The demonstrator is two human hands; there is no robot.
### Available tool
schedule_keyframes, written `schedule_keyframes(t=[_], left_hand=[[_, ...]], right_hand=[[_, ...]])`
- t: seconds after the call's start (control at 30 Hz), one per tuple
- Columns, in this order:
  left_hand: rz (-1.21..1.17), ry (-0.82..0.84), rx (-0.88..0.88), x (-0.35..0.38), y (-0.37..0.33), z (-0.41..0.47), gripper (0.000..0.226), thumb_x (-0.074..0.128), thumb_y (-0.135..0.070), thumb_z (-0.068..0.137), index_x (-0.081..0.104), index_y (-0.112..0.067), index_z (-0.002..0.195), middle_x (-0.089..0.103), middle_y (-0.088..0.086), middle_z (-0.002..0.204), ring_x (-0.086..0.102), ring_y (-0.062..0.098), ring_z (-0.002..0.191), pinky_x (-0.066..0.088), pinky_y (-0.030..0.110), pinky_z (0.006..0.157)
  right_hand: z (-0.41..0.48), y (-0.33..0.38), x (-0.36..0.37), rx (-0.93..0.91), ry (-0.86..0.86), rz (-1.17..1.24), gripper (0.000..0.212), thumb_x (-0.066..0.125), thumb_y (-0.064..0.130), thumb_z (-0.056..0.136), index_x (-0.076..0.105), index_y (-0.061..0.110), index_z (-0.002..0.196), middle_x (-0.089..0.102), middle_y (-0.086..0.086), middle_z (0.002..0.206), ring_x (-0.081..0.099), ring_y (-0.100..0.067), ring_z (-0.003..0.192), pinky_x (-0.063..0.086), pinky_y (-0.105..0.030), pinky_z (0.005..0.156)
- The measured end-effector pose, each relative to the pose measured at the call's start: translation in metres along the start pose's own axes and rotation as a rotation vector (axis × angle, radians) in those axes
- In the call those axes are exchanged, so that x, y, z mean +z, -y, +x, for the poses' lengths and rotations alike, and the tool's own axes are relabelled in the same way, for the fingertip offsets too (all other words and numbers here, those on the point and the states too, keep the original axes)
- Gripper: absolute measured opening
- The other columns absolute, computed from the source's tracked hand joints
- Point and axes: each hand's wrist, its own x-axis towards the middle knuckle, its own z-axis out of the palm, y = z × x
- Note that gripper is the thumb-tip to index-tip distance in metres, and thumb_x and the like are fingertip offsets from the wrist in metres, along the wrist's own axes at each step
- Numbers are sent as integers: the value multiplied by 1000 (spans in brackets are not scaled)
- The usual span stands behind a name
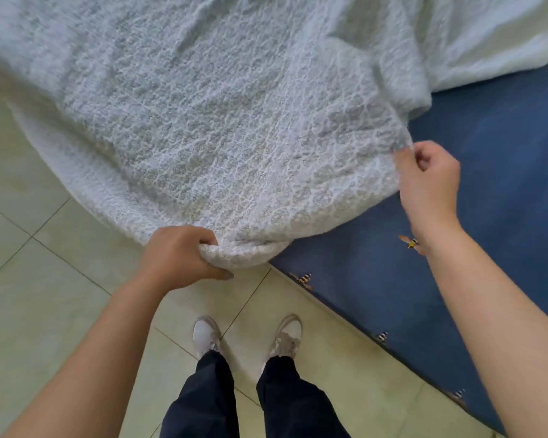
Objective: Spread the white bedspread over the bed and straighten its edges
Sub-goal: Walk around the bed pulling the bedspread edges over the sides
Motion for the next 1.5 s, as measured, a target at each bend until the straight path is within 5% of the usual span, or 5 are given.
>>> schedule_keyframes(t=[0.3,0.47,1.0,1.2,1.5], left_hand=[[-673,-506,-454,-68,52,49,33,63,-36,87,67,-13,110,65,13,107,54,23,92,41,35,76],[-524,-481,-661,-78,107,73,47,59,-48,79,61,-12,109,63,18,112,57,37,98,46,43,80],[117,-121,169,-33,35,128,43,58,-20,87,54,-22,129,51,0,134,52,26,118,45,38,91],[151,-210,110,-28,38,143,71,52,-9,87,21,-22,150,19,1,158,16,24,145,21,43,116],[215,-277,-55,-61,78,164,79,57,-10,88,13,-21,152,16,3,159,28,31,140,28,49,109]], right_hand=[[79,62,106,-341,646,-199,85,74,46,77,26,24,144,30,-3,152,35,-15,137,35,-29,105],[56,16,122,-683,250,-680,68,77,41,68,42,15,119,40,-7,122,46,-22,107,47,-39,85],[57,16,161,-21,224,-525,36,62,49,84,46,17,92,54,0,98,54,-20,88,42,-33,66],[30,-34,169,927,159,488,73,80,30,76,41,11,134,45,-7,132,52,-27,115,54,-39,88],[87,77,167,172,526,350,11,63,9,89,62,16,97,67,5,93,64,-3,82,49,-15,71]])
